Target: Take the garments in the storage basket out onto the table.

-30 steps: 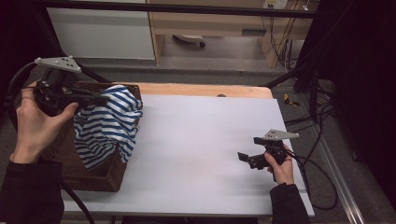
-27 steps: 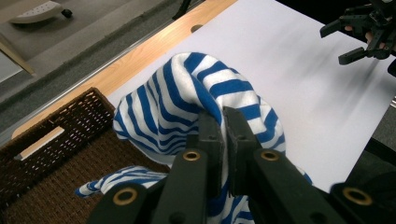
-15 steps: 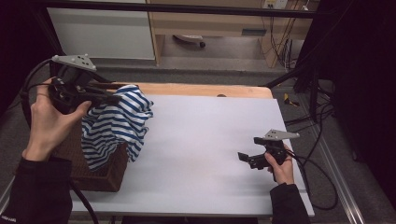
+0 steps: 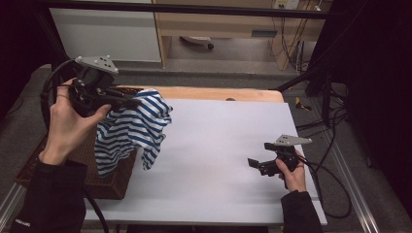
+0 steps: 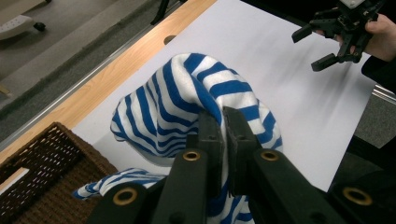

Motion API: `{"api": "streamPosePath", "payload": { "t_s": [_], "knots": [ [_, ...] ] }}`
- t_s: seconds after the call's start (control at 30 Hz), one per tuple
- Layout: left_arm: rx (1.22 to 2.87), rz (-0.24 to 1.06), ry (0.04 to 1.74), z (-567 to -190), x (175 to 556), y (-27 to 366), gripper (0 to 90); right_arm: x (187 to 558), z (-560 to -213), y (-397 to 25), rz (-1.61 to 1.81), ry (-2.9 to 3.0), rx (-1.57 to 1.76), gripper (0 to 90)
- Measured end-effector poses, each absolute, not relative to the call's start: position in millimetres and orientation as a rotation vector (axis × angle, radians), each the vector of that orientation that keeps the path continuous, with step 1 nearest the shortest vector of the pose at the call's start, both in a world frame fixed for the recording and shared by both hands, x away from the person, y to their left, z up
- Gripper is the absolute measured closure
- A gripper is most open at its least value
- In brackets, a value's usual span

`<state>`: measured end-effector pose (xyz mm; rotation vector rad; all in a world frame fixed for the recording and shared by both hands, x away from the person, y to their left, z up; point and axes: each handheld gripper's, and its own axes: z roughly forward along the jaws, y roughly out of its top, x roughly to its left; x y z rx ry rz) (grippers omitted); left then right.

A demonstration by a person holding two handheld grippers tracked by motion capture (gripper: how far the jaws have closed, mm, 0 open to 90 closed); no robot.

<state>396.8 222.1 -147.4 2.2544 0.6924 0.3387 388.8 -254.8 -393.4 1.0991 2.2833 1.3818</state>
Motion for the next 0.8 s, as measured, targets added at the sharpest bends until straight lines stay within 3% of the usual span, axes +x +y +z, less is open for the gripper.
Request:
{"api": "streamPosePath", "payload": {
  "t_s": [0.8],
  "knots": [
    [2.307,0.283,0.579,-153,407,163,86.7,388,-393,-256,1.389,2.280,1.100,1.7]
  ]
}}
